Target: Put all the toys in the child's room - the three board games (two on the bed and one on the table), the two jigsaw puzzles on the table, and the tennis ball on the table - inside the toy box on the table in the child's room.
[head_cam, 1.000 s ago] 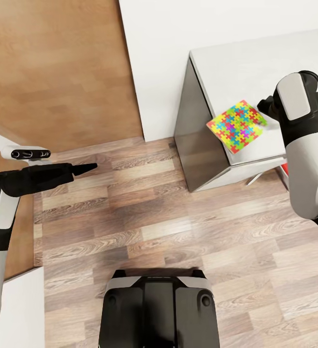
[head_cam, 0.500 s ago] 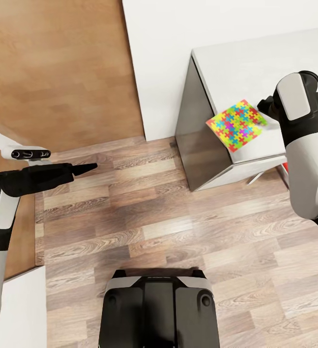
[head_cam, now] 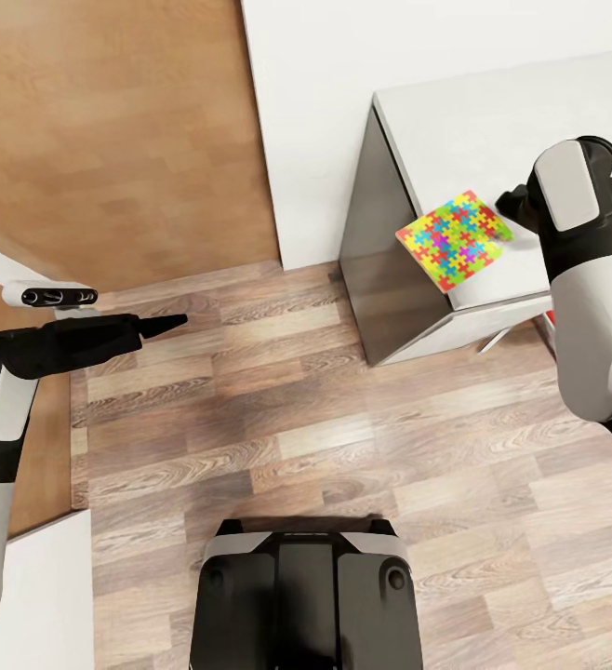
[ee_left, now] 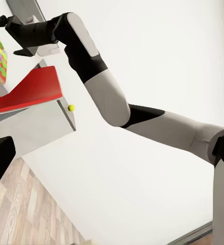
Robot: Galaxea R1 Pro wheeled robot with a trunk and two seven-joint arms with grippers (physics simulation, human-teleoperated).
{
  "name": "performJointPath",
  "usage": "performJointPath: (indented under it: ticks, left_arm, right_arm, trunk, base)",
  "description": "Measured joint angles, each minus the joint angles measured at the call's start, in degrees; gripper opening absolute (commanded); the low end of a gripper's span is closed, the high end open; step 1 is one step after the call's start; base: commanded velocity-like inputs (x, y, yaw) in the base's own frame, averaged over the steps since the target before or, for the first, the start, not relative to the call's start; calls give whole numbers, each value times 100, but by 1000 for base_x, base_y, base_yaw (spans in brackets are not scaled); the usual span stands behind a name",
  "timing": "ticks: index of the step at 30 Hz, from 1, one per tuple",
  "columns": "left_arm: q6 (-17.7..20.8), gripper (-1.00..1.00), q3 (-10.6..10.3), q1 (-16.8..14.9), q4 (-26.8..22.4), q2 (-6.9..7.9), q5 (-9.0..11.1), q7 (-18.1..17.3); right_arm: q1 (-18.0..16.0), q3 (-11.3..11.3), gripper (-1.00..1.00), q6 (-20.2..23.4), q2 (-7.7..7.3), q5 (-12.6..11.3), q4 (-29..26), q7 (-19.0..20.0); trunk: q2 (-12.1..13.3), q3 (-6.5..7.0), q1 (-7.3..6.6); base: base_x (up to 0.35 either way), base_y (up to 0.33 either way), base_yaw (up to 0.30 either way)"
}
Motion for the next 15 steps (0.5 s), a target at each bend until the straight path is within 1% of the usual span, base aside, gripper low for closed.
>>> performJointPath:
  ticks: [5, 8, 15]
  left_arm:
    - [0, 100, 0, 0, 0, 0, -1, -2]
    - [0, 100, 0, 0, 0, 0, -1, 1]
    - [0, 100, 0, 0, 0, -5, 3, 1]
  right_arm:
    - [2, -246, 100, 14, -11, -1, -3, -4]
    - [3, -331, 100, 23, -17, 10, -8, -1]
    - [2, -382, 100, 25, -21, 18, -46, -9]
  trunk:
    - [0, 0, 0]
    - [0, 0, 0]
    - [0, 0, 0]
  base:
    - [-1, 2, 0]
    - [0, -2, 0]
    - [0, -68, 0]
